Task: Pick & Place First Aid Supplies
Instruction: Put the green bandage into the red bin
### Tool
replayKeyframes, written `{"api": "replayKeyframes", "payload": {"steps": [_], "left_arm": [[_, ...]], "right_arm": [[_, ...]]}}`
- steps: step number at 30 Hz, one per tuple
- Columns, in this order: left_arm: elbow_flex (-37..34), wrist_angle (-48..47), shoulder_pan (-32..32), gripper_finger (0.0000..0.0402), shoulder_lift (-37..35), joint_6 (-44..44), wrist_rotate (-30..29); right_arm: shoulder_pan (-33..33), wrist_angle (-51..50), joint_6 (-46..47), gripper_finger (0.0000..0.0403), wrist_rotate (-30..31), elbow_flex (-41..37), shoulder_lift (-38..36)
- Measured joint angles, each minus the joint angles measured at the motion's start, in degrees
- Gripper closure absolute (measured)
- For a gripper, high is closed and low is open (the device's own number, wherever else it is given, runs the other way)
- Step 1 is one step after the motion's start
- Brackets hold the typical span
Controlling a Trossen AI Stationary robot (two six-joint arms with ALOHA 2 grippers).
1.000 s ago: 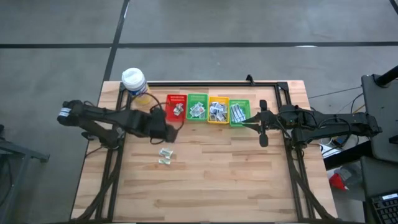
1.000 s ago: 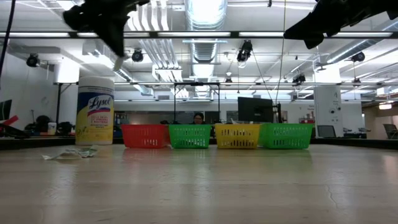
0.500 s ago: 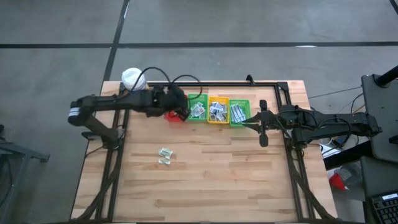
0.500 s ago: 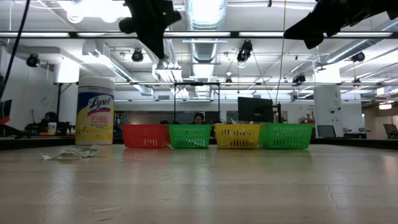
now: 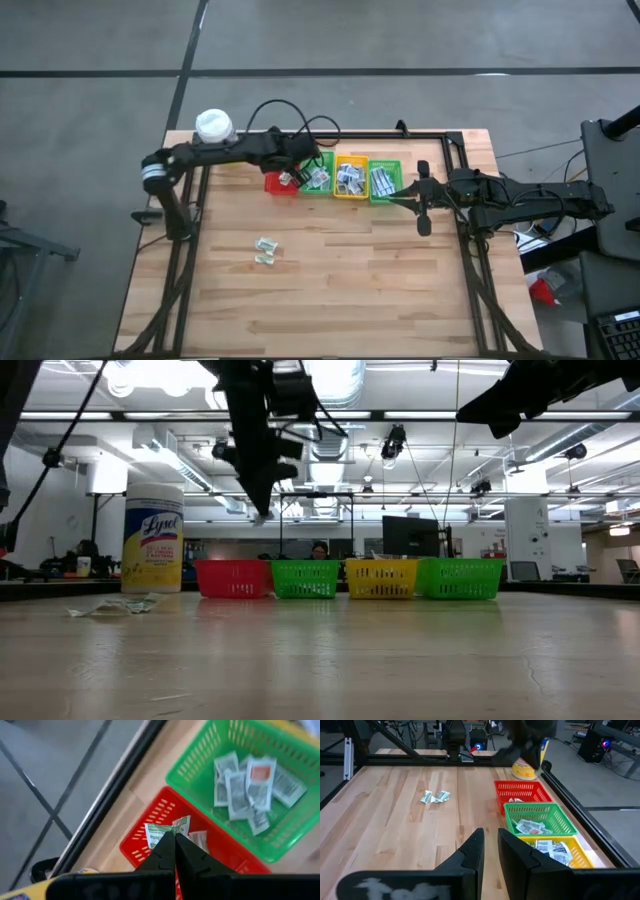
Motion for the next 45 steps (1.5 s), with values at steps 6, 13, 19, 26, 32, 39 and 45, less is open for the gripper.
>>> {"api": "replayKeyframes", "payload": {"steps": [6,13,19,26,32,39,45], "left_arm": [[-1.42,0.08,1.20,0.0402,4.00,6.00,4.51],[-7.33,1.49,2.89,0.0402,4.39,7.19,7.33],[-13.79,7.44,4.23,0.0402,3.16,9.31,11.79],[-16.19,9.78,4.43,0.0401,2.89,9.50,11.38],[-17.17,10.92,4.60,0.0401,2.86,9.95,11.12],[-17.51,11.39,4.60,0.0393,2.86,9.62,11.46],[-17.53,12.54,4.62,0.0341,2.76,8.83,11.58]], "right_arm": [[0.00,0.02,-0.04,0.0351,0.00,0.02,0.00],[0.00,0.00,0.03,0.0351,0.00,0.02,0.00],[0.00,0.01,-0.01,0.0351,0.00,0.02,0.00],[0.00,0.01,0.01,0.0351,0.00,0.02,-0.01],[0.00,0.02,0.03,0.0351,0.00,0.02,0.01],[0.00,0.02,-0.03,0.0351,0.00,0.00,0.01],[0.00,0.02,0.04,0.0351,0.00,0.02,-0.02]]}}
